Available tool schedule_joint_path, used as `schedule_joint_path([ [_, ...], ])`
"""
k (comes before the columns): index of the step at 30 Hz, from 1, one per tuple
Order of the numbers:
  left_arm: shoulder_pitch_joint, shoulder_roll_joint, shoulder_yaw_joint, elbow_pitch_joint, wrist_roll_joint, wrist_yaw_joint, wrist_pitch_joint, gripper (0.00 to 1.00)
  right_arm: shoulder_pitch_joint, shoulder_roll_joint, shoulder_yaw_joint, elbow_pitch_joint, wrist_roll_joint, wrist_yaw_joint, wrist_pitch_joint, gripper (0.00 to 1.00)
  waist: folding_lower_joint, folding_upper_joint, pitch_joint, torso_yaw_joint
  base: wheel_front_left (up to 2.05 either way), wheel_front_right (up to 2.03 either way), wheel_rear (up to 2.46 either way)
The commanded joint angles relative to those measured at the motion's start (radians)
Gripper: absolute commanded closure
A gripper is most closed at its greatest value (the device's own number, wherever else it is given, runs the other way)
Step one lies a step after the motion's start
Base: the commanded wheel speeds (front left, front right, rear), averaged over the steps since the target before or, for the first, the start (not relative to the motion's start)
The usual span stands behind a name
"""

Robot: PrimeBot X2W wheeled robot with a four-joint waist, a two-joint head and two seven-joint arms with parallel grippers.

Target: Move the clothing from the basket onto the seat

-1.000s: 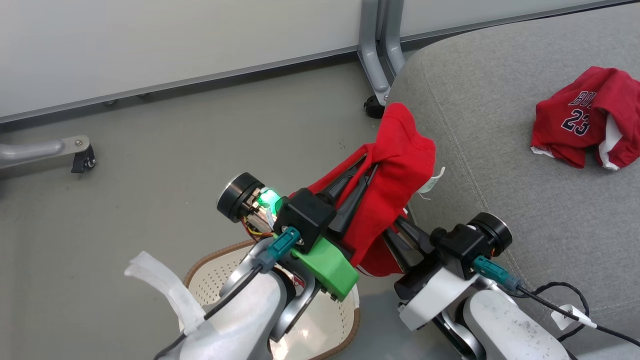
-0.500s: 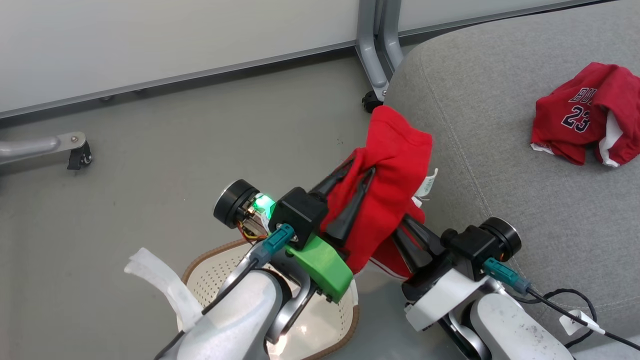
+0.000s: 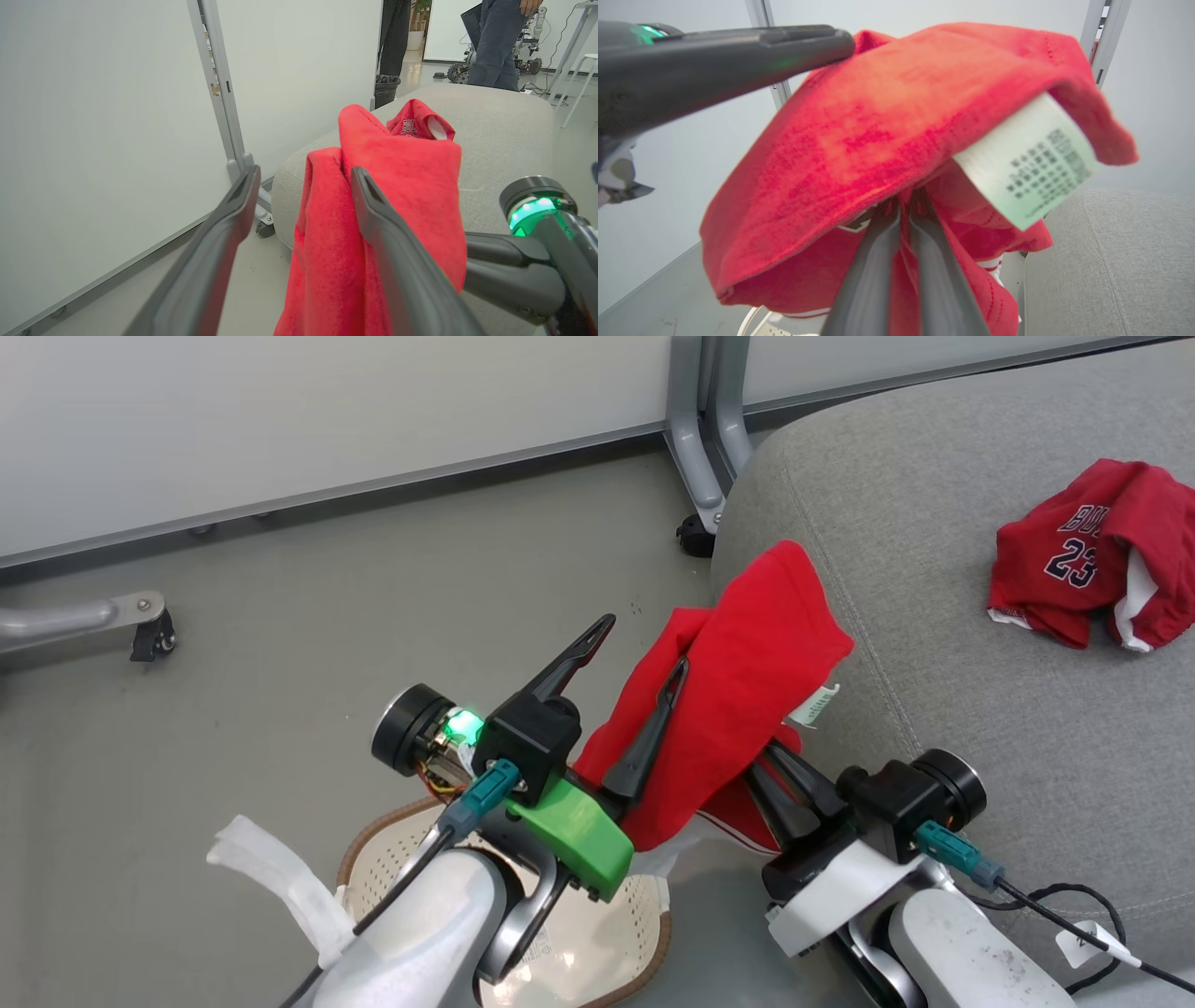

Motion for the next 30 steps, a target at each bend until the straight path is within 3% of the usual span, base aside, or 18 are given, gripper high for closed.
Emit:
schedule_joint_path([
  [1, 0.019, 0.008, 0.007, -0.002, -0.006, 0.008, -0.005, 0.0, 0.015, -0.004, -0.004, -0.003, 0.008, -0.001, -0.003, 1.0, 0.0, -0.0001, -0.004, 0.0, 0.0, 0.0, 0.0],
  [20, 0.055, 0.03, 0.005, -0.01, -0.028, 0.035, -0.007, 0.0, 0.045, -0.003, -0.032, -0.005, 0.009, -0.002, -0.003, 1.0, 0.0, -0.0001, -0.02, 0.003, 0.0, 0.0, 0.0],
  [30, 0.087, 0.059, 0.046, -0.038, -0.039, 0.074, -0.029, 0.0, 0.054, 0.001, -0.111, -0.053, 0.002, -0.001, -0.003, 1.0, 0.0, -0.0001, 0.002, -0.086, 0.0, 0.0, 0.0],
])
